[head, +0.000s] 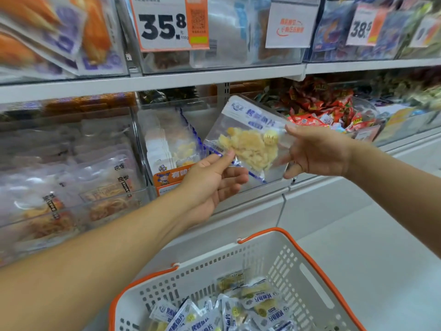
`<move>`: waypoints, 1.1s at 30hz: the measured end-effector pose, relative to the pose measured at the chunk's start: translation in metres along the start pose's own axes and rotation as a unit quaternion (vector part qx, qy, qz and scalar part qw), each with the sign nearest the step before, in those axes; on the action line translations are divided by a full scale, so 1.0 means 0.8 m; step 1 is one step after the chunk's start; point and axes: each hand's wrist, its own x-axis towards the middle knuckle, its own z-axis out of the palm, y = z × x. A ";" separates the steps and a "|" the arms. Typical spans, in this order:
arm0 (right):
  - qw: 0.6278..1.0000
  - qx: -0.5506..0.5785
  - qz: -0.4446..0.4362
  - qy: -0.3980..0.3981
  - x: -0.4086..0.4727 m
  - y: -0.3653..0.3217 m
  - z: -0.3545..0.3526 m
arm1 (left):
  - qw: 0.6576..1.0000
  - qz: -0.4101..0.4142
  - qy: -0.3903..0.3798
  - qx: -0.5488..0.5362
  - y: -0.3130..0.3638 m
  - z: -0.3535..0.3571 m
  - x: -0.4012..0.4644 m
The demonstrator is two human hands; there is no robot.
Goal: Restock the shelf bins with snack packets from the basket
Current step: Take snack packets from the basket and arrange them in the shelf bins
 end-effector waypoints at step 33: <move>0.793 -0.507 -0.137 0.309 0.364 -0.002 -0.043 | 0.606 0.172 0.137 0.764 0.107 -0.126 0.070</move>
